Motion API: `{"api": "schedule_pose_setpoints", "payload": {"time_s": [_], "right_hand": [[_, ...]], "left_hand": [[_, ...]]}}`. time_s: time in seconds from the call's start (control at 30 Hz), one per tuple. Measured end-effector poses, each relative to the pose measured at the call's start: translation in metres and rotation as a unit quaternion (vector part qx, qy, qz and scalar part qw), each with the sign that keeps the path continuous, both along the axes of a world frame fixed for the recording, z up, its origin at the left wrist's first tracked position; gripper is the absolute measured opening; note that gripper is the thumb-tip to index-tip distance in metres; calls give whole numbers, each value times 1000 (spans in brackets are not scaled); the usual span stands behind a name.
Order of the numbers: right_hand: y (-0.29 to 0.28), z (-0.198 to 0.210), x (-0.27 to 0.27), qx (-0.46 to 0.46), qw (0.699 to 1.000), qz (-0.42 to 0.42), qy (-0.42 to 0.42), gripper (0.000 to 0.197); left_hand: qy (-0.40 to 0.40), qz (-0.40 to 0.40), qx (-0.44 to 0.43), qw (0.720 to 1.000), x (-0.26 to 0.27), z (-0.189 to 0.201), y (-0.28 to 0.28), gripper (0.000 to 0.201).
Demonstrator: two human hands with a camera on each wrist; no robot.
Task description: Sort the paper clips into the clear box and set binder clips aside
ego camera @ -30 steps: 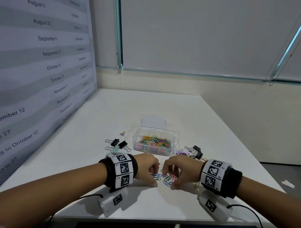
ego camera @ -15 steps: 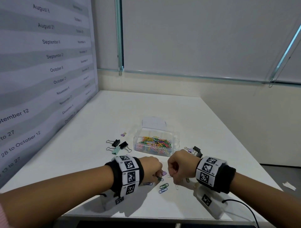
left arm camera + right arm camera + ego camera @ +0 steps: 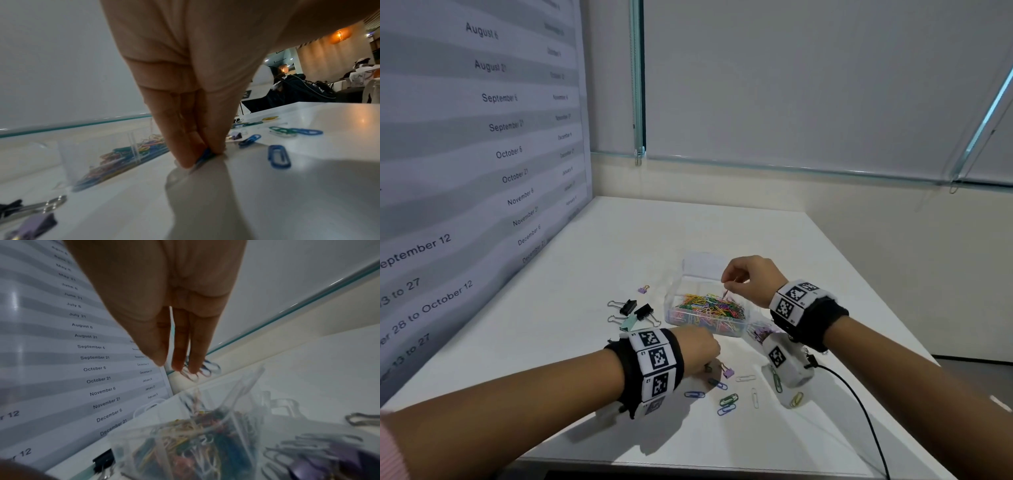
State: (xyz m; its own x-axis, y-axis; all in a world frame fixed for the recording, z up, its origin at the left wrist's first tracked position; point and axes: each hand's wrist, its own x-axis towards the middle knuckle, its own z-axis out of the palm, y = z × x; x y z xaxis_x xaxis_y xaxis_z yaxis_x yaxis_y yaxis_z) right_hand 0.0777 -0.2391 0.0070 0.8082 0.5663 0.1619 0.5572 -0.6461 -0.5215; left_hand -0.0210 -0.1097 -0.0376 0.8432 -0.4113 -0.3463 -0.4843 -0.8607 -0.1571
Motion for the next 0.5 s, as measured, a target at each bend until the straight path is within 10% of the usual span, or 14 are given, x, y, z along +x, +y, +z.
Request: {"api": "schedule_pose_setpoints", "payload": {"time_s": [0.5], "right_hand": [[-66,-28,-46,-268,958,100,36,17]], "left_hand": [[12,59,-118,991,-7,-2,12,11]]}}
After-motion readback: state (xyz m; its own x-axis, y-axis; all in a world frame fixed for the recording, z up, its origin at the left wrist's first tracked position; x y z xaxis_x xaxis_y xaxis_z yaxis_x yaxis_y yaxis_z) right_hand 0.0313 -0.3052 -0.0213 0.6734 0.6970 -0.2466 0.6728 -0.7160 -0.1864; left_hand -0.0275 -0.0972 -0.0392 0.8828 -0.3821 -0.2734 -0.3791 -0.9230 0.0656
